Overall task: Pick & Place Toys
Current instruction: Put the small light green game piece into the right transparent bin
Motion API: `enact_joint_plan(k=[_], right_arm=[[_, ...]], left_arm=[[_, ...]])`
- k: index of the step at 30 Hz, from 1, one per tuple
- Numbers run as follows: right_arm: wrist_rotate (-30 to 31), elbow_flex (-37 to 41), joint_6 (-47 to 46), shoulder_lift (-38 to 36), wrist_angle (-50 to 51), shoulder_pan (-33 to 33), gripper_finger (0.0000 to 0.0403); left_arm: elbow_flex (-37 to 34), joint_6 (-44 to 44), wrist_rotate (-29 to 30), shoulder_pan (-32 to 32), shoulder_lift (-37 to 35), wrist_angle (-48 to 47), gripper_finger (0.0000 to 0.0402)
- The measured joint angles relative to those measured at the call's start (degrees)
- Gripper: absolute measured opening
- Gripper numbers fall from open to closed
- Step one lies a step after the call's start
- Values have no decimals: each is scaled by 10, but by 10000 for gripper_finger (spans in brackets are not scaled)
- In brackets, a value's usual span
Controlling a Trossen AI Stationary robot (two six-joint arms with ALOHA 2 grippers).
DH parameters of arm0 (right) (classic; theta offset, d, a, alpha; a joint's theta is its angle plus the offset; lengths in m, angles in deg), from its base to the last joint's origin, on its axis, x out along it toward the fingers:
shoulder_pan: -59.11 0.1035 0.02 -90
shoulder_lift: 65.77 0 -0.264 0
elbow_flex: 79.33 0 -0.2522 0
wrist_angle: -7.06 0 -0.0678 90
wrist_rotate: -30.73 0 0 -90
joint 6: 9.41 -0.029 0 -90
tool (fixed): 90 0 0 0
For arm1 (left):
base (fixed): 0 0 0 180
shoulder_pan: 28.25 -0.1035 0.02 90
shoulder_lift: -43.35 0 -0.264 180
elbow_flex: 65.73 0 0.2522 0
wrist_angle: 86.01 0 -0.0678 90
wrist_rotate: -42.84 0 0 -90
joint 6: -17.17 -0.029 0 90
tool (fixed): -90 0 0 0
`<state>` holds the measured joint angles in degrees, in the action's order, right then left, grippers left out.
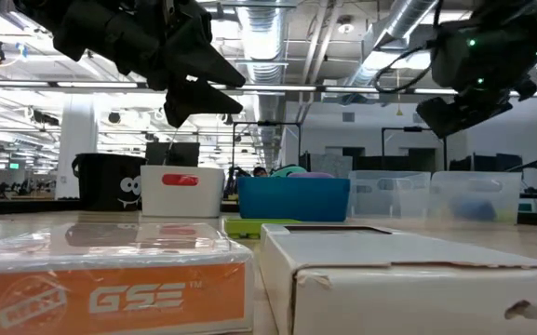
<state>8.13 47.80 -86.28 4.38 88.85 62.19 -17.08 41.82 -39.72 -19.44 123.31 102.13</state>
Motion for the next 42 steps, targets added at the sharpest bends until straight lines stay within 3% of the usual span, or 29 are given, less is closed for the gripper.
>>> enact_joint_plan(k=[4, 9, 15, 19, 28, 33, 37, 42], right_arm=[[1, -7, 102, 3, -83, 29, 249], [-9, -28, 298, -7, -262, 86, 249], [-115, -28, 488, 7, -484, 156, 249], [-159, -28, 539, 46, -578, 202, 249], [-166, -27, 596, 192, -806, 274, 249], [-166, -27, 634, 279, -932, 295, 249], [-189, -28, 650, 315, -972, 297, 249], [-216, -41, 651, 322, -974, 289, 249]], left_arm=[[0, 0, 1, 9, 0, 0, 205], [0, -2, 1, 26, 0, 4, 205], [0, -3, 1, 46, 0, 6, 205], [-1, -3, 0, 57, 0, 14, 205], [-1, -4, 2, 73, 0, 18, 205], [0, -3, 95, 85, 0, 15, 205], [-1, -3, 176, 93, 3, 16, 205], [0, 0, 194, 102, 47, 22, 205]])
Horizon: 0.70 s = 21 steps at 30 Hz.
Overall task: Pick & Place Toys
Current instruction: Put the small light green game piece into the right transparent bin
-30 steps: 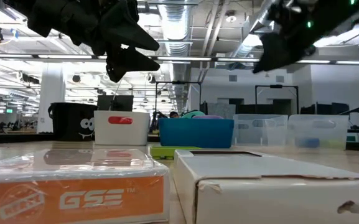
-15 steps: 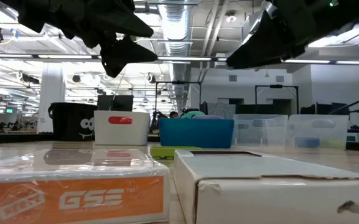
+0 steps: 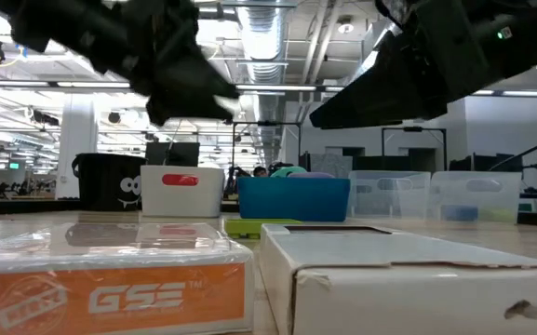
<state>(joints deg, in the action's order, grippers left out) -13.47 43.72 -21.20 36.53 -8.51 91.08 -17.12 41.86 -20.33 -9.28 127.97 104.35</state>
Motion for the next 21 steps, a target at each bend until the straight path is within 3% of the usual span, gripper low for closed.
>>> enact_joint_plan(k=[11, 21], right_arm=[[-25, -20, 32, 0, 5, -3, 249], [-25, -20, 32, 1, 7, -4, 249]], left_arm=[[0, -77, -3, 38, 117, 70, 205], [0, -82, -3, 40, 203, 104, 205]])
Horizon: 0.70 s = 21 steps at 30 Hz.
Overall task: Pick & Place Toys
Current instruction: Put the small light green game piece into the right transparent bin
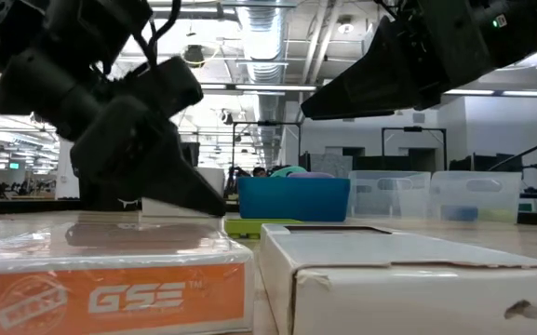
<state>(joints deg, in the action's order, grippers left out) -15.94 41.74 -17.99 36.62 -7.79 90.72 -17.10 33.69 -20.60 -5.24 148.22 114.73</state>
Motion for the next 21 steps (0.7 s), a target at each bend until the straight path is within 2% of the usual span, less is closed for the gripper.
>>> enact_joint_plan(k=[4, 14, 21], right_arm=[[0, 0, 0, 0, 0, 0, 249], [0, 0, 0, 0, 4, 0, 249], [0, 0, 0, 0, 8, 0, 249]], left_arm=[[0, 0, 0, 0, 12, 0, 220], [0, 6, 0, 0, 15, 5, 297], [0, 62, 0, 0, 15, 5, 326]])
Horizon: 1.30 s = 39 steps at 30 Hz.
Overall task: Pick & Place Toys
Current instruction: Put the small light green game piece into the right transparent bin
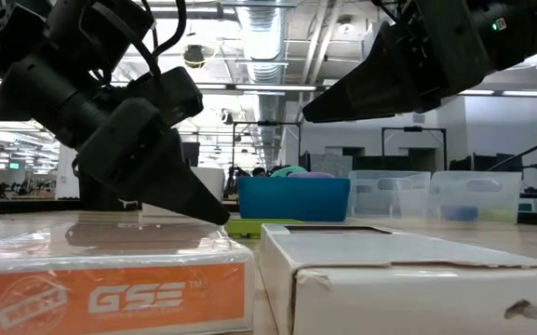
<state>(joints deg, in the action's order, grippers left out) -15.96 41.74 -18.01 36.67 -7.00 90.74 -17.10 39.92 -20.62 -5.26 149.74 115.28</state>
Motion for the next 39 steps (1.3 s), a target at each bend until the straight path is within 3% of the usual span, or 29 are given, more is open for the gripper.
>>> enact_joint_plan(k=[17, 30, 39], right_arm=[[0, 0, -5, 0, 4, 0, 249], [0, 0, -5, 0, 5, 0, 249], [0, 0, -5, 0, 6, 0, 249]], left_arm=[[30, 16, 1, 10, 0, -2, 310], [46, 13, 26, 11, 63, 19, 310], [61, 0, 30, 11, 67, 3, 310]])
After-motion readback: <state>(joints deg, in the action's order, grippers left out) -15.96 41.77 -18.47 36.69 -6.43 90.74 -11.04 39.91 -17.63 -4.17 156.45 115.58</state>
